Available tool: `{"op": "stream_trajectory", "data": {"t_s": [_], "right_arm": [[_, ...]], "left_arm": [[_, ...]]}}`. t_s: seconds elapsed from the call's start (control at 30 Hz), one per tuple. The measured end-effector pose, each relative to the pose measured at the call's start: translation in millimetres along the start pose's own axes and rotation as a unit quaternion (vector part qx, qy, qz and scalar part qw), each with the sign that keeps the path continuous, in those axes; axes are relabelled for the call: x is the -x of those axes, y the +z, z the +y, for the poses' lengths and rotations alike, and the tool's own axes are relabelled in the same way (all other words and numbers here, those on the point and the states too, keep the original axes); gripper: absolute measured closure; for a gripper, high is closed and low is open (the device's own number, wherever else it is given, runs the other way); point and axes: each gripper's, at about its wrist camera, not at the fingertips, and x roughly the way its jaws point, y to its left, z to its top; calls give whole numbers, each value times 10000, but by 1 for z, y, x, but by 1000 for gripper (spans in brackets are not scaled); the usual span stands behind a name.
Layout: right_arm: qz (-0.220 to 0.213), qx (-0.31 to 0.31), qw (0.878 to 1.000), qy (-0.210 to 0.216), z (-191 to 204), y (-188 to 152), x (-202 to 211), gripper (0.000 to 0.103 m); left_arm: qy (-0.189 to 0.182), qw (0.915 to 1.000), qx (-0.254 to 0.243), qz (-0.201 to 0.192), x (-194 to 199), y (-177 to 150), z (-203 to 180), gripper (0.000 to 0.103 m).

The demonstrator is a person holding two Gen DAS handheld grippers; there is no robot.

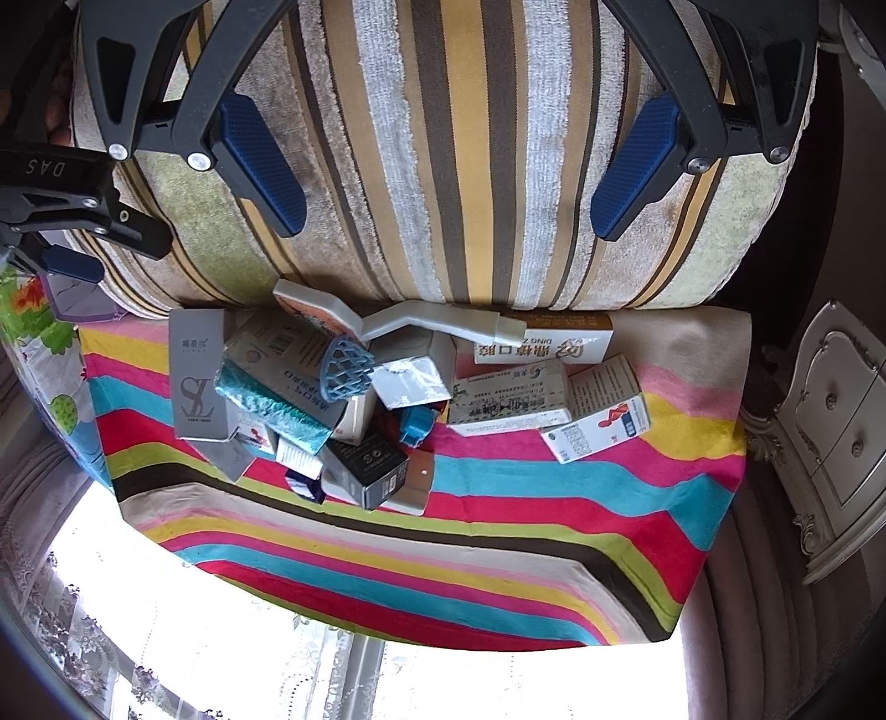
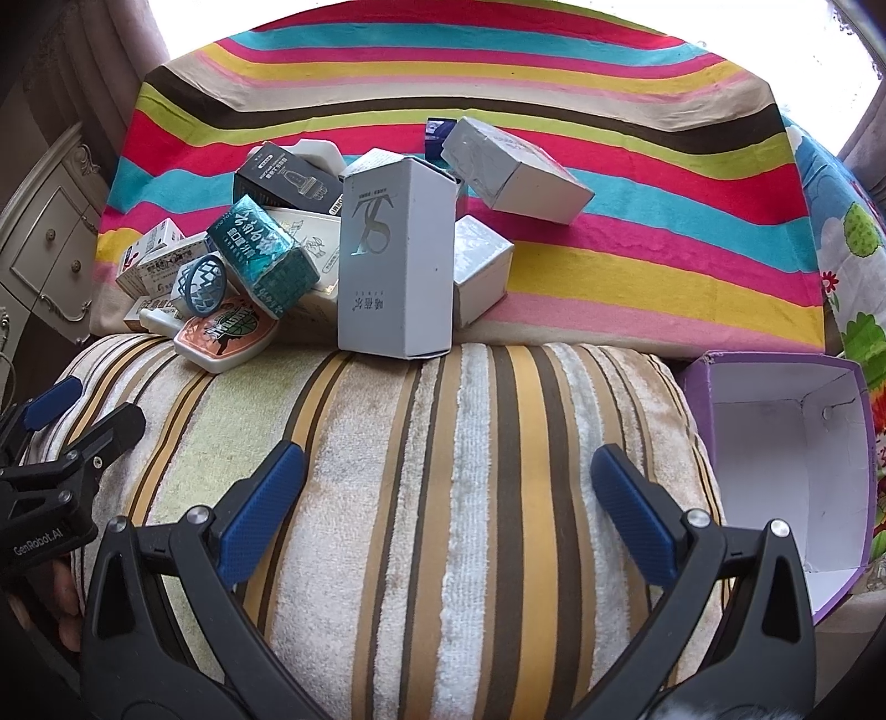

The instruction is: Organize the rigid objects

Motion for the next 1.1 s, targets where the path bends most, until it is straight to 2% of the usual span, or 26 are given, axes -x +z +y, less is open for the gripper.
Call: {"op": "stream_trajectory", "data": {"t_s": [0.13,0.23,0.37,0.57,0.7,0.8,0.9,0.97,1.03,1.1], "right_arm": [[-280,-283,9988,299,-10,6,3,0],[-355,-653,9960,494,-19,14,0,0],[-512,-463,9966,455,-14,23,1,0],[-364,-424,9978,360,-13,30,-13,1],[-287,-471,9980,323,-17,31,-20,2],[-274,-534,9976,331,-23,31,-21,2],[-347,-749,9952,534,-33,29,-19,3],[-402,-767,9945,586,-33,29,-18,3],[-484,-771,9936,663,-32,32,-16,3],[-502,-800,9933,661,-30,36,-17,3]], "left_arm": [[-728,9964,-428,-107,4,18,-11,0],[-996,9906,-934,-124,-2,38,-29,0],[-1122,9827,-1471,-64,-15,61,-47,0],[-1301,9744,-1807,299,-39,81,-58,1],[-1386,9718,-1849,476,-53,87,-59,2],[-1441,9687,-1946,544,-58,87,-61,9],[-1373,9675,-2043,575,-64,84,-64,15],[-1387,9660,-2106,562,-65,82,-67,24],[-1368,9646,-2177,582,-66,80,-69,28],[-1409,9653,-2119,582,-67,80,-68,29]]}}
